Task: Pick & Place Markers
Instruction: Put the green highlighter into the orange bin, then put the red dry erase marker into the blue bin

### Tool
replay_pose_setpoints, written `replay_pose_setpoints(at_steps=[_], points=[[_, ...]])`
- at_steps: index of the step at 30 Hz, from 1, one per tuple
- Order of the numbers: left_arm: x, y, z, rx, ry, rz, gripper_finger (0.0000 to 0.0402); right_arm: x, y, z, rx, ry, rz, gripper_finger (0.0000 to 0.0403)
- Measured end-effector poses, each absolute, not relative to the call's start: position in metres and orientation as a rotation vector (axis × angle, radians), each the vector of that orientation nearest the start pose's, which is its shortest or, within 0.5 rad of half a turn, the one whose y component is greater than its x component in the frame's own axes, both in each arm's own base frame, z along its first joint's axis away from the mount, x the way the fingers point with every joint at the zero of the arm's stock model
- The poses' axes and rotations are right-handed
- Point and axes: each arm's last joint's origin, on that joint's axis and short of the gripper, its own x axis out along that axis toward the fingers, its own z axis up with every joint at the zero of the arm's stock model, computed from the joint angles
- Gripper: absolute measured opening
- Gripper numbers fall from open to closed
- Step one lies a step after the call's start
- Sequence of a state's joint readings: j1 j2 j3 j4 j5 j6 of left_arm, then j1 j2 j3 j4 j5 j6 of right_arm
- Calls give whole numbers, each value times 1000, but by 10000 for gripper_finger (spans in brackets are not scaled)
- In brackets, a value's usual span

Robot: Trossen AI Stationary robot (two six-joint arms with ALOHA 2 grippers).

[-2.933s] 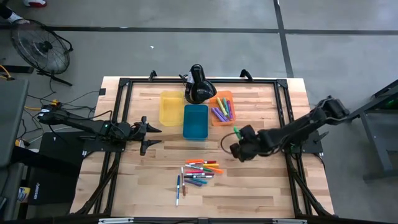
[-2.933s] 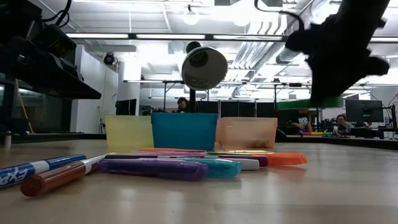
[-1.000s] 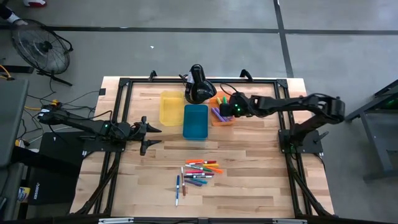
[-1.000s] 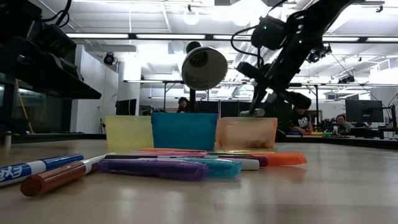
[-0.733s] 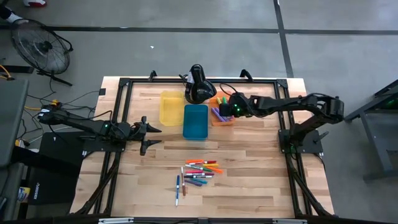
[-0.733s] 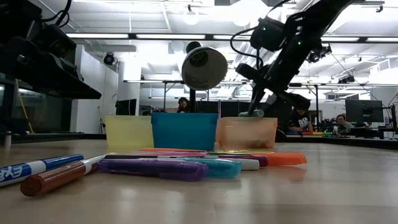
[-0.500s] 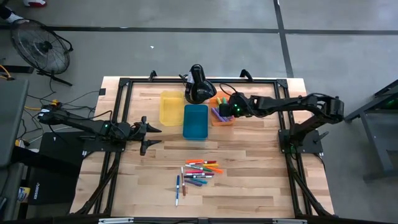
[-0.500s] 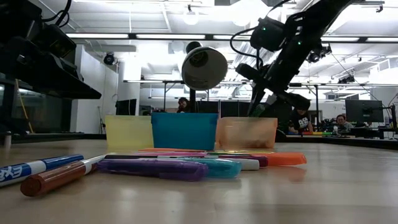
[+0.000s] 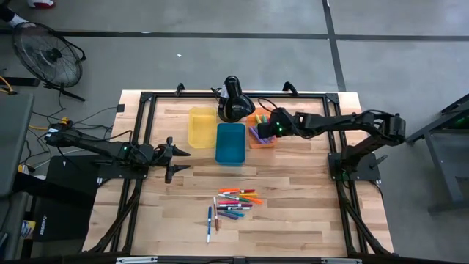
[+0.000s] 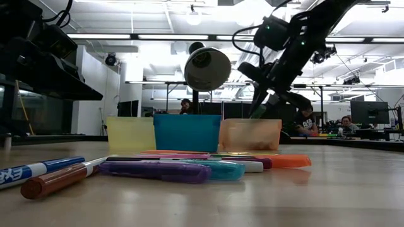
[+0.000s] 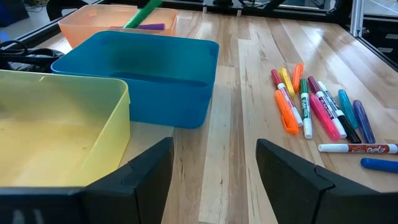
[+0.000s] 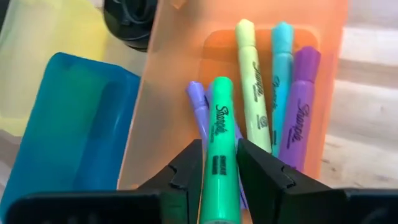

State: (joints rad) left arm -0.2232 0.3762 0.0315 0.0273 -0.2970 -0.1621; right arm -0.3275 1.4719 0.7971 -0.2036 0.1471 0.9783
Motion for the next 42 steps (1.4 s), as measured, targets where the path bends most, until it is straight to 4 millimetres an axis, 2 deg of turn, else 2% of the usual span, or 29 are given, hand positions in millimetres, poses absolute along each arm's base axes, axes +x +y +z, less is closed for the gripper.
replay_pose_setpoints(at_steps=[10, 14, 18, 24, 34, 38, 42], points=[[115, -17, 144, -79, 300, 98, 224, 267, -95, 189, 887, 618, -794, 141], [115, -17, 144, -79, 300, 98, 224, 264, -93, 201, 830, 596, -749, 149], [115, -17, 144, -79, 300, 98, 224, 261, -83, 215, 787, 573, -672, 149], [115, -17, 144, -79, 300, 98, 224, 265, -52, 225, 716, 586, -540, 149], [115, -17, 144, -79, 300, 98, 224, 268, 23, 225, 519, 630, -371, 149], [115, -17, 144, -79, 300, 98, 224, 268, 51, 221, 423, 643, -311, 149], [115, -17, 144, -79, 300, 98, 224, 277, 75, 210, 338, 623, -230, 149]])
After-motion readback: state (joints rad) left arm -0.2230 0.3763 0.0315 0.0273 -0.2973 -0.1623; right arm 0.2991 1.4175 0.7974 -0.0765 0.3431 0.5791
